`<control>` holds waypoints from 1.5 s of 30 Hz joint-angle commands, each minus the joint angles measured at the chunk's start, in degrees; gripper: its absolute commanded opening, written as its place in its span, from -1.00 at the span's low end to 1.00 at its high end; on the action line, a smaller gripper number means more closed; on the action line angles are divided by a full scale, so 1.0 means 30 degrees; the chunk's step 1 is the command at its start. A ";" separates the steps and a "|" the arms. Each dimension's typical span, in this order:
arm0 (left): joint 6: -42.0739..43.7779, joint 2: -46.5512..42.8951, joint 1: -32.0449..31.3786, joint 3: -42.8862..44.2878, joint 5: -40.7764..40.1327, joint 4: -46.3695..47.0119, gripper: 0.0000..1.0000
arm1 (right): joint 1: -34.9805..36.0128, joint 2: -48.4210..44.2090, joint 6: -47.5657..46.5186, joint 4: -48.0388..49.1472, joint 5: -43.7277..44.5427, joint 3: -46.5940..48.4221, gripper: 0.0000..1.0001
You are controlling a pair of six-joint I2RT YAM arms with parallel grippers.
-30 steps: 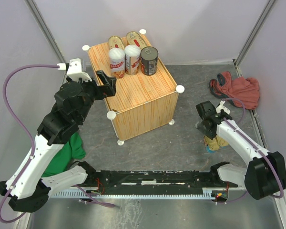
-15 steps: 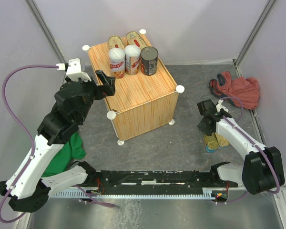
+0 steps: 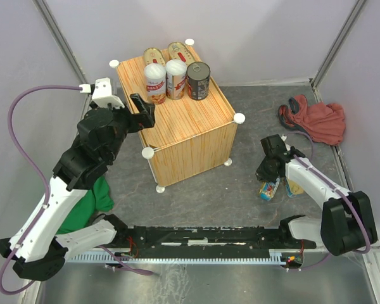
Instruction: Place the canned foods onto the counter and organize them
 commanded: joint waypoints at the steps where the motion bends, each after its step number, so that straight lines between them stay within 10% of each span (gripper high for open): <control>1: -0.0010 0.0090 0.0131 -0.0125 -0.0120 0.0939 0.99 | 0.0270 -0.0846 -0.1339 0.0187 -0.0989 0.0961 -0.73; 20: -0.0408 -0.0411 0.0135 -0.0640 0.0563 0.1394 0.99 | 0.1921 -0.4455 -0.0087 -0.7395 0.3627 0.3612 0.66; 45: -0.0529 -0.1073 0.0143 -0.0560 0.1150 0.0756 0.99 | 0.1919 -0.1969 0.1237 -0.4544 0.3693 0.0691 0.87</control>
